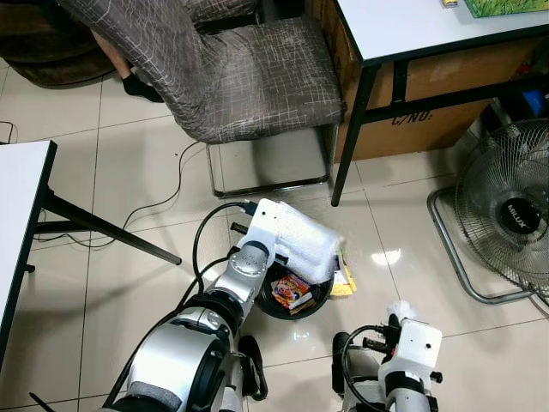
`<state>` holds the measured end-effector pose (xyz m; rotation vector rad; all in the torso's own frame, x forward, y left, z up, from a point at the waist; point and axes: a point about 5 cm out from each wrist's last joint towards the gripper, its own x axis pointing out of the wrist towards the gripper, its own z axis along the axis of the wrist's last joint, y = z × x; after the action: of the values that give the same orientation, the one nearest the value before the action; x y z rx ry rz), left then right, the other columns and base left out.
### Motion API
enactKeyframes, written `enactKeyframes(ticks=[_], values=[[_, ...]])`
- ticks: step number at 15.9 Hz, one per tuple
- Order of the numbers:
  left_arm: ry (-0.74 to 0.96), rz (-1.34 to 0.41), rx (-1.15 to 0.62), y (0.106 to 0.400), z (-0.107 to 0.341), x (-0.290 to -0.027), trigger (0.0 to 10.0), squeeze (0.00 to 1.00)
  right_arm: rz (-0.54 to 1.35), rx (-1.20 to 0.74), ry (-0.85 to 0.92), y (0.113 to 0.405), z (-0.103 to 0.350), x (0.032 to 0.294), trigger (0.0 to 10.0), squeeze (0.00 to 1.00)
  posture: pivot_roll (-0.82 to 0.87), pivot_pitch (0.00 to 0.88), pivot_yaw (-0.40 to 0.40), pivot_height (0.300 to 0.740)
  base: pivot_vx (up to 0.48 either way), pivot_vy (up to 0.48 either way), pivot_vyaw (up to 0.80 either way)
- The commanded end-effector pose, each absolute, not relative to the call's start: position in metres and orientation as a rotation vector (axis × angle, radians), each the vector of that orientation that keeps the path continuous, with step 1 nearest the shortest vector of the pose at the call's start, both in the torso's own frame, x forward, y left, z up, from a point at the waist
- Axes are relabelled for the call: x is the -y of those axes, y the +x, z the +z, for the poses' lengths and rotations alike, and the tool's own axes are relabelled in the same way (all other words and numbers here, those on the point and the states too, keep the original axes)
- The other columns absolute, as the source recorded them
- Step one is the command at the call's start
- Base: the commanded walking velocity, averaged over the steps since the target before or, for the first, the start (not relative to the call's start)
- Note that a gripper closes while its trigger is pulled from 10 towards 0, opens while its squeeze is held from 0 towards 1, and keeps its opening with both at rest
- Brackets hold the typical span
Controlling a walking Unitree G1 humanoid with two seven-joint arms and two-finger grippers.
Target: Picking trash to rubbish bin
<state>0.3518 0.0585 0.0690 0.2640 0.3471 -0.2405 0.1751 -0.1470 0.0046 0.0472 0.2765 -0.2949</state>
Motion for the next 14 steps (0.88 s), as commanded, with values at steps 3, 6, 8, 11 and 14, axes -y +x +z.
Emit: enactKeyframes(ticks=[3, 6, 8, 11, 14], values=[[0.272, -0.214, -0.388, 0.3486, 0.0615, -0.0639, 10.0, 1.0, -0.312, -0.341, 0.136, 0.1632, -0.0017, 0.1249, 10.0, 0.0, -0.3, 0.355, 0.128, 0.74, 0.0, 0.0, 0.0], [0.27, -0.211, -0.392, 0.3485, 0.0608, -0.0656, 10.0, 1.0, -0.308, -0.341, 0.135, 0.1641, -0.0016, 0.1249, 10.0, 0.0, -0.3, 0.355, 0.128, 0.74, 0.0, 0.0, 0.0], [0.271, -0.208, -0.394, 0.3482, 0.0601, -0.0664, 10.0, 1.0, -0.306, -0.342, 0.134, 0.1641, -0.0016, 0.125, 10.0, 0.0, -0.3, 0.357, 0.124, 0.74, 0.0, 0.0, 0.0], [0.268, -0.209, -0.396, 0.3479, 0.0595, -0.0667, 10.0, 1.0, -0.305, -0.344, 0.134, 0.1638, -0.0018, 0.1251, 10.0, 0.0, -0.3, 0.355, 0.124, 0.74, 0.0, 0.0, 0.0], [0.248, -0.232, -0.398, 0.3476, 0.0591, -0.0667, 10.0, 1.0, -0.296, -0.349, 0.132, 0.1661, -0.0038, 0.1252, 10.0, 0.0, -0.28, 0.345, 0.119, 0.74, 0.0, 0.0, 0.0]])
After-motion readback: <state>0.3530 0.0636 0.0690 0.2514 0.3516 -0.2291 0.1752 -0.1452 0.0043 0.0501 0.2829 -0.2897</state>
